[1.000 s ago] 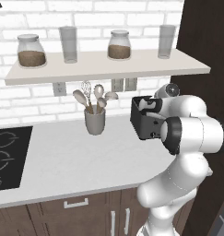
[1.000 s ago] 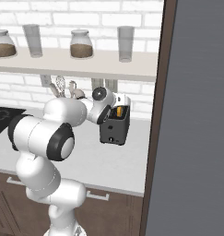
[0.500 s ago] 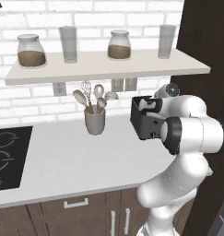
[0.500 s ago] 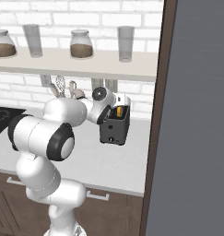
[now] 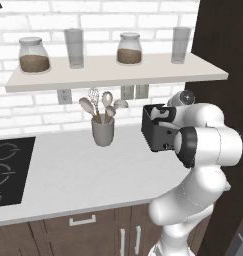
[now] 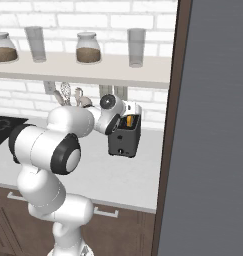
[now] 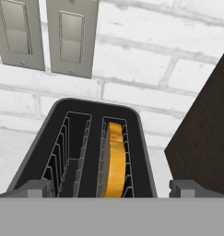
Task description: Start the toaster. Once the lever pops up, take the bread to the plate on the dining counter.
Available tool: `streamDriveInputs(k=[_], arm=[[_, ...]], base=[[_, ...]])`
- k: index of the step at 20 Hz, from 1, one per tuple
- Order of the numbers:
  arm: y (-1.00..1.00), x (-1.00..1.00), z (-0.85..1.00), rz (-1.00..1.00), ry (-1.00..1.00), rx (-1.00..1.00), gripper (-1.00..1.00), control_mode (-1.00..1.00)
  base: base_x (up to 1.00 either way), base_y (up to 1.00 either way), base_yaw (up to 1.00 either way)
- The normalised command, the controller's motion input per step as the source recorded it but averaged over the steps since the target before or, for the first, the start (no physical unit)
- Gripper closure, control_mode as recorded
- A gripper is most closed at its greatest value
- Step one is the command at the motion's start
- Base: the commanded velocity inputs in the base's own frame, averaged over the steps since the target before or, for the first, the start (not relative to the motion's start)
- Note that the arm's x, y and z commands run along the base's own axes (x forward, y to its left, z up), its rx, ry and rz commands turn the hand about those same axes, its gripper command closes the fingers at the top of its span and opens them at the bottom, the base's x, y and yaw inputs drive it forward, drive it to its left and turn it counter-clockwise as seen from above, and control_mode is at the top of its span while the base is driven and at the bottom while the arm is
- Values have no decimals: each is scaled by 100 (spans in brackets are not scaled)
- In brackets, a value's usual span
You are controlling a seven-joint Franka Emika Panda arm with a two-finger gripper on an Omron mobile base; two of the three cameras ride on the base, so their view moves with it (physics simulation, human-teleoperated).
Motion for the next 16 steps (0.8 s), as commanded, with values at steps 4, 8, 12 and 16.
streamDriveInputs(k=[4,8,12,16], arm=[[0,0,0,0,0,0,-100,-100],[0,0,0,0,0,0,-100,-100],[0,-1,-4,0,0,-1,-100,-100],[0,0,-13,0,0,0,-100,-100]], base=[[0,0,0],[0,0,0],[0,0,0],[0,0,0]])
